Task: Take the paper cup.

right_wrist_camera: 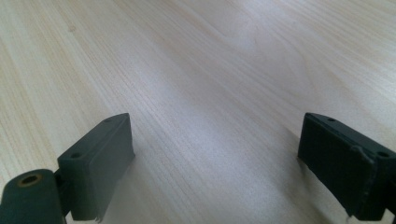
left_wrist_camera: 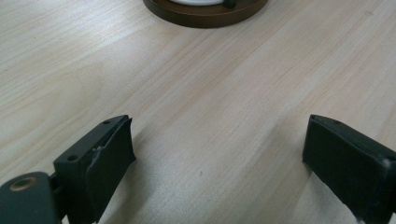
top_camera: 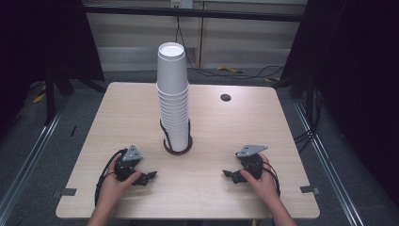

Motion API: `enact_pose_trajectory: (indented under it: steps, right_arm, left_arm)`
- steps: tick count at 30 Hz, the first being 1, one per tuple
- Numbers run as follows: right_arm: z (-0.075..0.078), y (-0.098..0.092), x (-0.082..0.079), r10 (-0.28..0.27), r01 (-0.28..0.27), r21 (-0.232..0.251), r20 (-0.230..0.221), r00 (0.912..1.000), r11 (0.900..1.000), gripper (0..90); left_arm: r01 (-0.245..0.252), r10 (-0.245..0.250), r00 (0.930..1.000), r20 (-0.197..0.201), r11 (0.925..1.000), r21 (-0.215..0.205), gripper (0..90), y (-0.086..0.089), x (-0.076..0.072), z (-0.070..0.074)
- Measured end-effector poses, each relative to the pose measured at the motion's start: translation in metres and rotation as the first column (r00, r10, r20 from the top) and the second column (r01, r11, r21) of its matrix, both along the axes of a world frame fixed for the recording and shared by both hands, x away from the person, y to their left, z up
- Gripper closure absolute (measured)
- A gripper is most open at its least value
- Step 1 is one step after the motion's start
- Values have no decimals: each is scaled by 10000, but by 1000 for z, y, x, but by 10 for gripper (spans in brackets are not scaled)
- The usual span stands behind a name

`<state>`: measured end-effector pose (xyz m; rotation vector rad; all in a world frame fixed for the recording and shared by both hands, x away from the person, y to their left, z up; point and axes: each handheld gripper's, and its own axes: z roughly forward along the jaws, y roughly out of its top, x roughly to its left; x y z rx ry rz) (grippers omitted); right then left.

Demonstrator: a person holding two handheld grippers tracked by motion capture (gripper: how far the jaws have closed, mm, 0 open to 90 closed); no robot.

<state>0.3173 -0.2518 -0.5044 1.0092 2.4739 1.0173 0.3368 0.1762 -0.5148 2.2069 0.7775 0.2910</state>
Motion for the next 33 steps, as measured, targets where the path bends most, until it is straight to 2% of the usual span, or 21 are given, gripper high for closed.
enact_pose_trajectory:
  steps: [4, 6, 8, 9, 11, 13, 16, 19, 21, 23, 26, 33]
  right_arm:
    - [0, 0, 0, -1, 1, 0, -4, 10000, 10000, 98]
    - [0, 0, 0, 1, -1, 3, -5, 10000, 10000, 98]
    - [0, 0, 0, 0, 0, 8, -8, 10000, 10000, 98]
    - [0, 0, 0, -1, 1, 8, -9, 10000, 10000, 98]
    - [0, 0, 0, -1, 1, 9, -9, 10000, 10000, 98]
    - [0, 0, 0, 1, -1, 7, -8, 10000, 10000, 98]
    - [0, 0, 0, -2, 2, 8, -6, 10000, 10000, 98]
    - [0, 0, 0, 1, -1, 3, -5, 10000, 10000, 98]
    - [0, 0, 0, 2, -2, 3, -4, 10000, 10000, 98]
    - [0, 0, 0, -2, 2, 6, -5, 10000, 10000, 98]
    - [0, 0, 0, -1, 1, 7, -6, 10000, 10000, 98]
    - [0, 0, 0, -2, 2, 4, -4, 10000, 10000, 98]
  left_arm:
    - [118, -118, 9999, 27, 9999, -13, 103, 1, -1, 0]
    - [64, -64, 10000, 17, 9998, -183, 127, 2, -1, 0]
    - [116, -122, 9997, -212, 9996, -273, 153, 3, -1, 3]
    - [170, -190, 9989, -436, 9987, -474, 153, 3, -2, 4]
    - [212, -240, 9987, -440, 9978, -625, 151, 3, -2, 6]
    - [409, -452, 9981, -427, 9946, -953, 151, 2, -2, 15]
    - [415, -471, 9982, -369, 9891, -1414, 150, 6, 0, 27]
    - [432, -519, 9974, -491, 9855, -1640, 150, 11, 4, 40]
    - [430, -519, 9974, -492, 9850, -1673, 150, 12, 5, 44]
    - [438, -513, 9976, -454, 9872, -1533, 151, 15, 9, 56]
    - [403, -505, 9973, -535, 9833, -1773, 153, 16, 14, 68]
    - [421, -488, 9980, -391, 9868, -1564, 155, 18, 25, 99]
